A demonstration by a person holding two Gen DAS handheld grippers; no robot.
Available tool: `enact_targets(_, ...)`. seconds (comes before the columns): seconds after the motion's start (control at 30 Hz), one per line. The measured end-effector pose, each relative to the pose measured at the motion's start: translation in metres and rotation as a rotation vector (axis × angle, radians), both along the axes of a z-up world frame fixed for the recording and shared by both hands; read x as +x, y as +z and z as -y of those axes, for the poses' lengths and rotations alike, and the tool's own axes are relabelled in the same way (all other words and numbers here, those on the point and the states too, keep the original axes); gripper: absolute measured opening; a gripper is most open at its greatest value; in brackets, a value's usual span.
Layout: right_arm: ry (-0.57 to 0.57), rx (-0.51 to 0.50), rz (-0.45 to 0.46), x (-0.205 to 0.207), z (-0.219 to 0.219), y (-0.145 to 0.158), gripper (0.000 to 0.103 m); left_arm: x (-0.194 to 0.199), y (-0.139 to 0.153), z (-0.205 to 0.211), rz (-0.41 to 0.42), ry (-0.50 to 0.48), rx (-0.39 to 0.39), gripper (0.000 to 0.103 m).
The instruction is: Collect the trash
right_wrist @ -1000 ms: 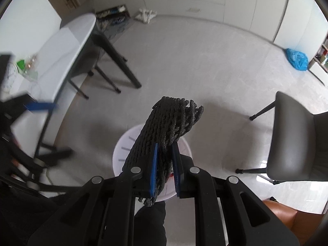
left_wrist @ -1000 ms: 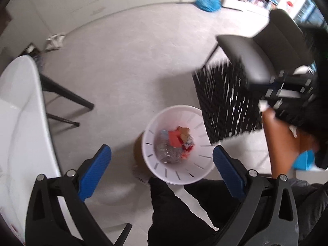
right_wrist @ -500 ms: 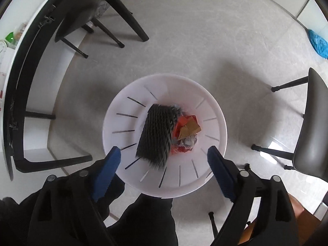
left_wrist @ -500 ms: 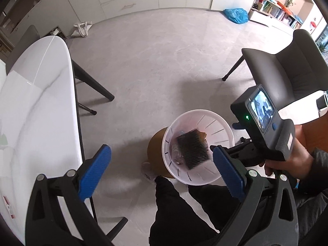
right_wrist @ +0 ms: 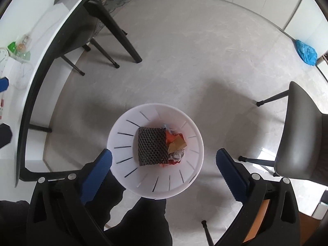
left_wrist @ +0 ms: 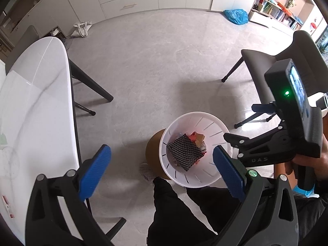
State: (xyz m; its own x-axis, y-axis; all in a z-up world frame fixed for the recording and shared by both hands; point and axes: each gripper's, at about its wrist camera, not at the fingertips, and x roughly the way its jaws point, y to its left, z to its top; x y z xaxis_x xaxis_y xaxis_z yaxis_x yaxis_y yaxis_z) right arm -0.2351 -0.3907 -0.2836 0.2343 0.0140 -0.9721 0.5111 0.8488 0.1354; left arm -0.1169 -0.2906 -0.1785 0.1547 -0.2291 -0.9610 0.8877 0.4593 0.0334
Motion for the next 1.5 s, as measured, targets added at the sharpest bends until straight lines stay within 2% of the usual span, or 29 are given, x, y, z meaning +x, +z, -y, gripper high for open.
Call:
enact_targets(0.2, -0.009, 0.023, -0.01, -0.004, -0.002, -0.004, 0.1, -0.003, -0.003, -0.001, -0.003, 0.006, 0.019, 0.095)
enact_targets(0.5, 0.07, -0.005, -0.057, 0.001, -0.026, -0.012, 0.1, 0.002, -0.004, -0.014, -0.024, 0.014, 0.033, 0.095)
enact_targets(0.67, 0.056, -0.015, -0.054, 0.016, -0.044, -0.005, 0.1, 0.016, 0.003, -0.036, -0.021, 0.026, 0.005, 0.095)
enact_targets(0.77, 0.062, -0.048, -0.049, 0.034, -0.066, 0.006, 0.1, 0.028, 0.012, -0.061, 0.009, 0.037, -0.021, 0.095)
enact_targets(0.9, 0.056, -0.102, -0.002, 0.058, -0.104, 0.037, 0.1, 0.048, 0.03, -0.102, 0.046, 0.065, -0.058, 0.095)
enact_targets(1.03, 0.031, -0.146, 0.083, 0.081, -0.144, 0.081, 0.1, 0.073, 0.066, -0.157, 0.086, 0.14, -0.159, 0.095)
enact_targets(1.17, 0.03, -0.194, 0.169, 0.106, -0.182, 0.124, 0.1, 0.092, 0.1, -0.202, 0.152, 0.197, -0.222, 0.095)
enact_targets(1.3, 0.099, -0.243, 0.25, 0.137, -0.221, 0.163, 0.1, 0.11, 0.131, -0.243, 0.209, 0.275, -0.27, 0.095)
enact_targets(1.5, 0.218, -0.288, 0.326, 0.17, -0.264, 0.194, 0.1, 0.129, 0.158, -0.292, 0.27, 0.42, -0.296, 0.095)
